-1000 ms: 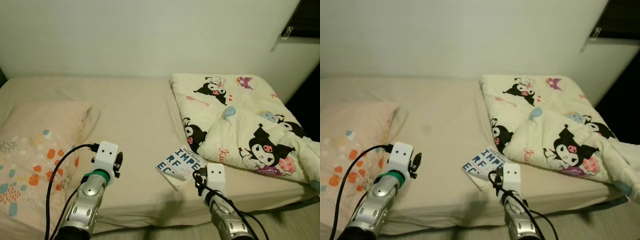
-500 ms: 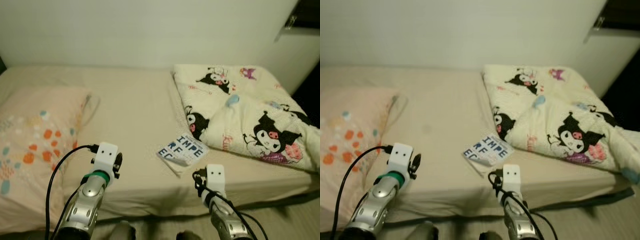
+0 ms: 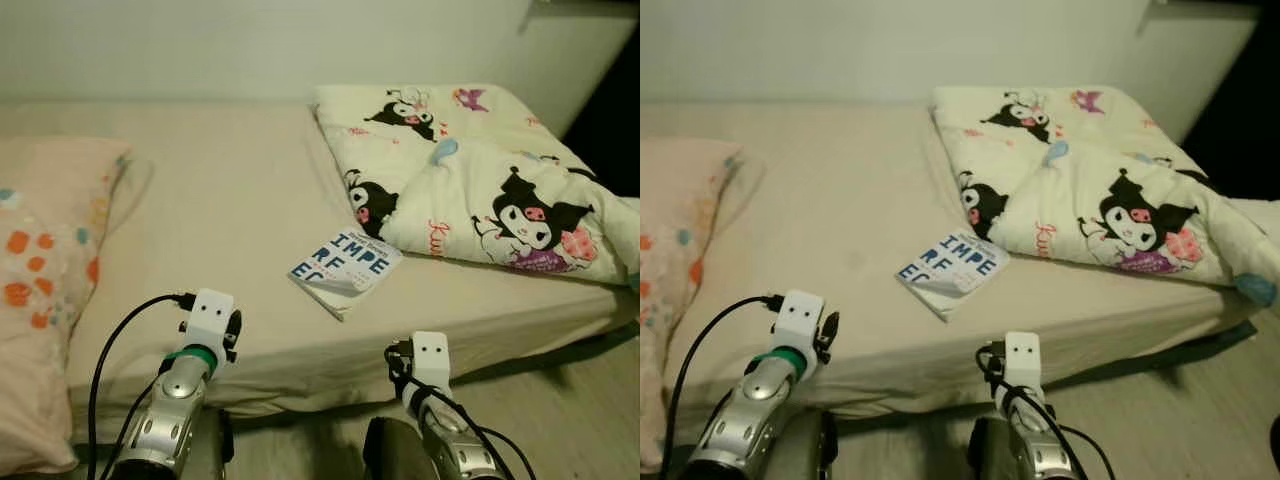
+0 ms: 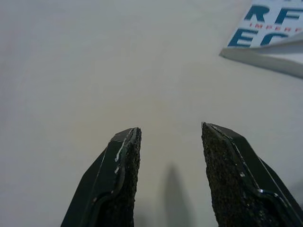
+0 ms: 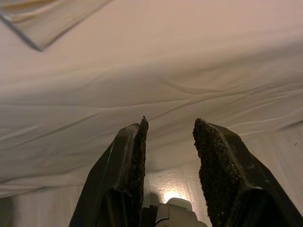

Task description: Clean up the room

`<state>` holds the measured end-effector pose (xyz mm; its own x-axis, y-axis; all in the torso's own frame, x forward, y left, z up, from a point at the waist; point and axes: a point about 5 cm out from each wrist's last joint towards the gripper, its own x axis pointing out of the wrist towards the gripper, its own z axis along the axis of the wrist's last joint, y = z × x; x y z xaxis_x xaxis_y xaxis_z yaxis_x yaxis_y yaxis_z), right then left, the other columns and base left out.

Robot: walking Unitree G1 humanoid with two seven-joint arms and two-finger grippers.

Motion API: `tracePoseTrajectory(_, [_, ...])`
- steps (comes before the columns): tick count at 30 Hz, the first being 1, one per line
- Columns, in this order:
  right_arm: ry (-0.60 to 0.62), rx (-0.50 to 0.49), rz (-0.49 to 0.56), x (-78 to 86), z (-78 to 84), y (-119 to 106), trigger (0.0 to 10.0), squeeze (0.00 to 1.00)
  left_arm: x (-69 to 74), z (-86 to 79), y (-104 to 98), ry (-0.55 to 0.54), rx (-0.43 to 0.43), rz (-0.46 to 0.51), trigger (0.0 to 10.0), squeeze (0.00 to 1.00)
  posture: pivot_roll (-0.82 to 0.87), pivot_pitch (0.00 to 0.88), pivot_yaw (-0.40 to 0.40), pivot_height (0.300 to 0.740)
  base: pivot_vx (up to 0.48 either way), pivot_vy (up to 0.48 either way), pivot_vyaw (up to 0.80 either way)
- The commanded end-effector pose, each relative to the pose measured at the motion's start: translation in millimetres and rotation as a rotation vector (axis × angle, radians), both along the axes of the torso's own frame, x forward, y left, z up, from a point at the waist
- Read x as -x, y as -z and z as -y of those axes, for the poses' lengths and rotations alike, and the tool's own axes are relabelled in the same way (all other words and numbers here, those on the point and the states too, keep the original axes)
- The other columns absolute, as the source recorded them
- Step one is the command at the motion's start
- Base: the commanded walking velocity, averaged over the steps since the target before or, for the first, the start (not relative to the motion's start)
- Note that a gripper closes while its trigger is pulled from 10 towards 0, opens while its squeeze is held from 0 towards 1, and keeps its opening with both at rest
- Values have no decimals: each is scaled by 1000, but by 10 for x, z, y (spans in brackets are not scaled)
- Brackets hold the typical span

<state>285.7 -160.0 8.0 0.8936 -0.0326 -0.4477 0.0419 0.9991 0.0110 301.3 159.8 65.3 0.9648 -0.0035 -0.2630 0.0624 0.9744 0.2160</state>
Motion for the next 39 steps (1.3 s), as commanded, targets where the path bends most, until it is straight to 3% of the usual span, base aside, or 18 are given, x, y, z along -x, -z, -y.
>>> tracePoseTrajectory(1, [5, -3, 4, -2, 25, -7, 10000, 0, 36, -23, 26, -8, -10, -12, 10000, 0, 144, 0, -42, 560, 0, 0, 0])
tracePoseTrajectory(16, [-26, -64, 101, -169, -63, -195, 10000, 0, 65, -87, 0, -34, -14, 2, 10000, 0, 163, 0, -64, 560, 0, 0, 0])
tracePoseTrajectory(17, [-32, -78, 122, -198, -82, -235, 10000, 329, 50, -91, -29, -31, -11, 10, 10000, 0, 163, 0, -64, 560, 0, 0, 0])
tracePoseTrajectory(18, [-32, -78, 122, -198, -82, -235, 10000, 329, 50, -91, -29, -31, -11, 10, 10000, 0, 163, 0, -64, 560, 0, 0, 0])
tracePoseTrajectory(19, [-37, -107, 152, -236, -108, -292, 10000, 1000, 17, -105, -91, -30, -4, 27, 10000, 0, 164, 0, -63, 560, 0, 0, 0])
tracePoseTrajectory(27, [-42, -179, 184, -439, -178, -469, 10000, 1000, -277, -275, -567, -25, -26, 158, 10000, 0, 169, 9, -47, 560, 0, 0, 0])
tracePoseTrajectory(28, [-10, -241, 161, -491, -168, -483, 10000, 1000, -332, -285, -666, -6, -34, 173, 10000, 0, 180, 35, -47, 560, 0, 0, 0])
tracePoseTrajectory(31, [11, -299, 145, -530, -159, -501, 10000, 1000, -373, -269, -756, 13, -29, 184, 10000, 0, 193, 59, -38, 560, 0, 0, 0])
tracePoseTrajectory(33, [25, -375, 127, -587, -169, -533, 10000, 1000, -445, -213, -940, 56, 7, 204, 10000, 0, 194, 95, -28, 560, 0, 0, 0])
tracePoseTrajectory(39, [46, -437, 95, -633, -174, -543, 10000, 1000, -527, -158, -1090, 107, 25, 216, 10000, 0, 198, 131, -36, 560, 0, 0, 0])
